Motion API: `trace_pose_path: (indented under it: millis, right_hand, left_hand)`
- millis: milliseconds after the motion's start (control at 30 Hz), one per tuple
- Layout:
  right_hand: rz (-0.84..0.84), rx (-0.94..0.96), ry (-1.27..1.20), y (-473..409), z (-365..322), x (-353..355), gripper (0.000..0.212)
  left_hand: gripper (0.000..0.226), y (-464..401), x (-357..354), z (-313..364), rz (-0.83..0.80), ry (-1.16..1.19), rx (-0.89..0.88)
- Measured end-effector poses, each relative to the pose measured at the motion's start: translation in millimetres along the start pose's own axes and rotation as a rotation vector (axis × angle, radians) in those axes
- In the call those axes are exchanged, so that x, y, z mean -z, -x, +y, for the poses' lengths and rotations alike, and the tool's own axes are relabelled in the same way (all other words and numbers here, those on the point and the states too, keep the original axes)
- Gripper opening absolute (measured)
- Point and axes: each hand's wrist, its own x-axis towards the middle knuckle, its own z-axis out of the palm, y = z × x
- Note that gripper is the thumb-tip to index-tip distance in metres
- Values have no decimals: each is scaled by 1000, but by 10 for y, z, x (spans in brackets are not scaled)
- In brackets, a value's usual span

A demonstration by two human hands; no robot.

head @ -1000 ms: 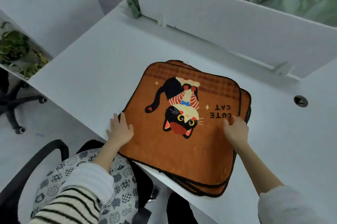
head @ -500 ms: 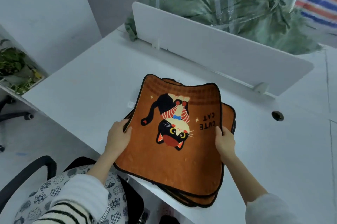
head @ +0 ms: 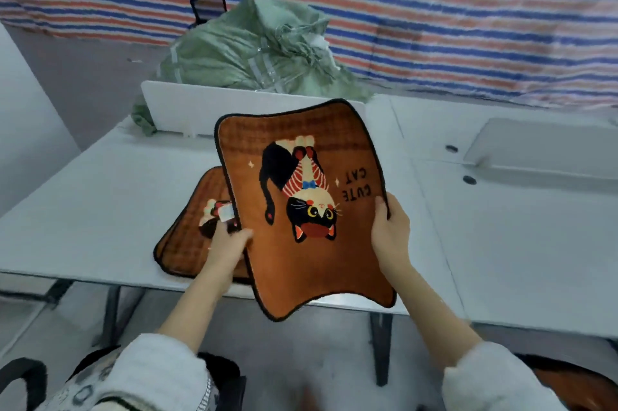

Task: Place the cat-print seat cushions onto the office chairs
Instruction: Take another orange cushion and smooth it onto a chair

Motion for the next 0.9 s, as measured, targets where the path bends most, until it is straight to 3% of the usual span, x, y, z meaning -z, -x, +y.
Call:
trace_pose_path:
  millis: [233, 400, 533, 900]
  right_hand:
    - [130, 0, -18, 699, -72, 1587, 26]
    - [280, 5, 81, 1231, 29, 2959, 29]
    - [406, 56, 167, 1671, 52, 4225, 27]
    - [856, 27, 202, 3268, 478, 7662, 32]
  left_hand:
    - [20, 861, -824, -201, -158, 26, 150]
    - [16, 1742, -1806, -225, -259, -141, 57]
    - [18, 2713, -2759, -247, -403, -112, -46]
    - [14, 5434, -5082, -958, -754, -24, -51]
